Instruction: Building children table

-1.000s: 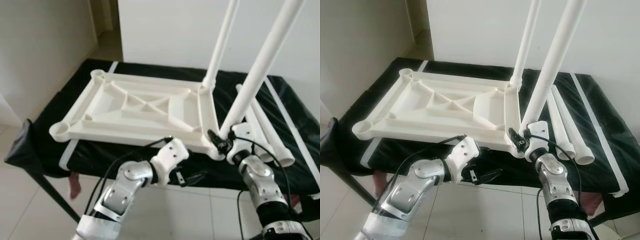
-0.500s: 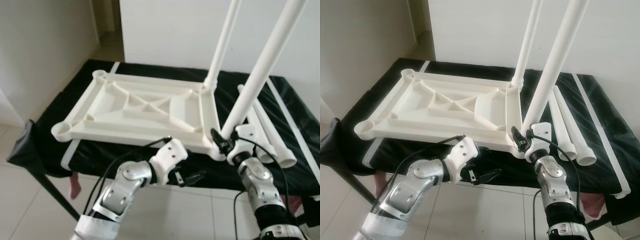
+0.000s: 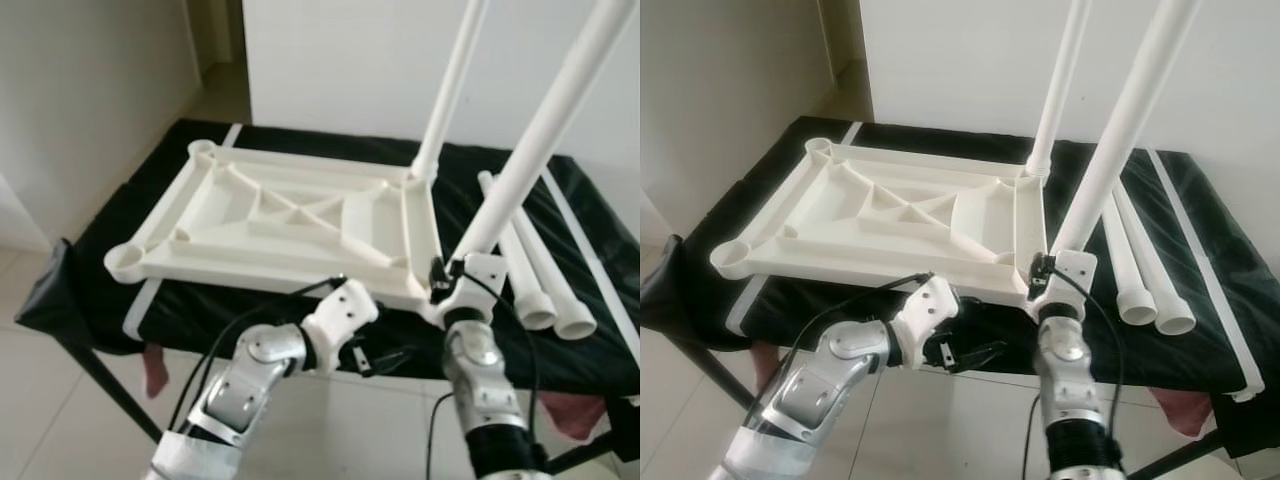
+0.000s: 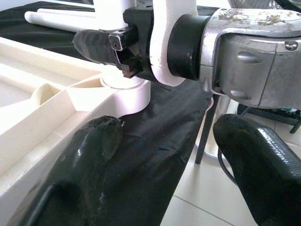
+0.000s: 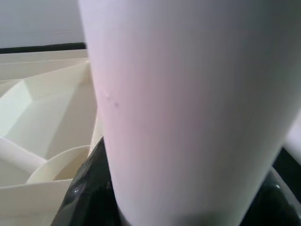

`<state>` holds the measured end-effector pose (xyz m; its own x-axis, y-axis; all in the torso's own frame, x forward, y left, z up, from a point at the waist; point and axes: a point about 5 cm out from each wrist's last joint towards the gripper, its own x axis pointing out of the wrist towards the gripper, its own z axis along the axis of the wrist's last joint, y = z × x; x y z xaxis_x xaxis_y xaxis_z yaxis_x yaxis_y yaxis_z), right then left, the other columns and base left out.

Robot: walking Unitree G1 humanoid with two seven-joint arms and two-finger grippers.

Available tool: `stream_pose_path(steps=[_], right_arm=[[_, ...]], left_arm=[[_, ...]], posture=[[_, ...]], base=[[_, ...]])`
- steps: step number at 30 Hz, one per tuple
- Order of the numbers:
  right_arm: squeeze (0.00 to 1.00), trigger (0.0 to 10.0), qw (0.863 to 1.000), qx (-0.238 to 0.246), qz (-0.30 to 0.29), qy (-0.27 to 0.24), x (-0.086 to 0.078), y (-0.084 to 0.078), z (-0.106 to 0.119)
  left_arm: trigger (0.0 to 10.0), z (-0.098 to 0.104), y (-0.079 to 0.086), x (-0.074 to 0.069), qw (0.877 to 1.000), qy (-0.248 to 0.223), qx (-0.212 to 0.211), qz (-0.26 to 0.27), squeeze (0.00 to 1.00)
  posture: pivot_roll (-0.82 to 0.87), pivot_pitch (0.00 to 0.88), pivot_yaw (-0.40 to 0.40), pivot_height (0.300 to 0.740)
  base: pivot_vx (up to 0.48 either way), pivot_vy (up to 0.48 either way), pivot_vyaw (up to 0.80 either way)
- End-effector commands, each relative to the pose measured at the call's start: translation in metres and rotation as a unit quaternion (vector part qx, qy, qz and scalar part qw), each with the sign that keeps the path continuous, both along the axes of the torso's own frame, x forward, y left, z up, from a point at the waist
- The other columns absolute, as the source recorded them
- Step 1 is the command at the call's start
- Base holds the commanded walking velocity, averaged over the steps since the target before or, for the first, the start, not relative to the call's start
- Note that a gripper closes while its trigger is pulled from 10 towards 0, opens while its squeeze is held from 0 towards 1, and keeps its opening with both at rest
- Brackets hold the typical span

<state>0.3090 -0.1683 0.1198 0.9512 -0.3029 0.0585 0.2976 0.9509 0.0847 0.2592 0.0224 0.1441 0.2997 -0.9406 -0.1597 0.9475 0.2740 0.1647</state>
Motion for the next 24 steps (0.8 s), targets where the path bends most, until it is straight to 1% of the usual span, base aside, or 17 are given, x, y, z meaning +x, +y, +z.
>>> stream_pose_path(steps=[1, 3, 7, 8, 9, 10, 14, 18, 24], right_arm=[[0.0, 10.0, 0.999, 0.014, -0.032, 0.041, -0.007, -0.003, -0.017], [0.0, 10.0, 0.999, 0.017, -0.017, 0.036, -0.005, 0.003, -0.015], [0.0, 10.0, 0.999, 0.016, -0.014, 0.031, -0.005, 0.0, -0.013], [0.77, 10.0, 0.999, 0.017, -0.016, 0.029, -0.006, -0.002, -0.012], [0.77, 10.0, 0.999, 0.015, -0.019, 0.027, -0.006, -0.003, -0.011], [1.0, 10.0, 0.999, 0.017, -0.018, 0.024, -0.006, -0.003, -0.01], [1.0, 10.0, 1.0, 0.017, -0.007, 0.008, -0.008, 0.0, -0.005], [1.0, 10.0, 1.0, 0.012, -0.004, -0.003, -0.011, 0.001, -0.001], [1.0, 10.0, 0.999, -0.001, 0.035, -0.009, -0.025, -0.004, -0.006]], left_arm=[[10.0, 0.0, 0.0, -0.001, 1.0, 0.002, -0.005, 0.014, 0.0], [10.0, 0.001, 0.0, -0.001, 1.0, 0.004, -0.006, 0.015, 0.0], [10.0, -0.001, 0.001, -0.002, 1.0, 0.004, -0.003, 0.011, 0.0], [10.0, -0.001, 0.001, -0.002, 1.0, 0.003, -0.001, 0.011, 0.0], [10.0, -0.001, 0.001, -0.001, 1.0, 0.002, 0.0, 0.011, 0.0], [10.0, 0.0, 0.002, 0.0, 1.0, 0.002, -0.001, 0.011, 0.0], [10.0, 0.001, 0.001, 0.0, 1.0, 0.002, -0.001, 0.012, 0.0], [10.0, 0.0, 0.001, -0.002, 1.0, 0.003, -0.001, 0.011, 0.0], [10.0, 0.0, 0.0, -0.001, 1.0, 0.005, -0.003, 0.015, 0.0]], posture=[[0.01, 0.0, -0.043, 0.74], [0.01, 0.0, -0.043, 0.74], [0.01, 0.0, -0.038, 0.74], [0.01, 0.0, -0.037, 0.74], [0.01, 0.0, -0.037, 0.74], [0.01, 0.0, -0.036, 0.74], [0.0, 0.0, -0.037, 0.74], [0.0, 0.0, -0.037, 0.74], [0.01, 0.0, -0.045, 0.74]], base=[[0.0, 0.0, 0.0], [0.0, 0.0, 0.0], [0.0, 0.0, 0.0], [0.0, 0.0, 0.0], [0.0, 0.0, 0.0], [0.0, 0.0, 0.0], [0.0, 0.0, 0.0], [0.0, 0.0, 0.0], [0.0, 0.0, 0.0]])
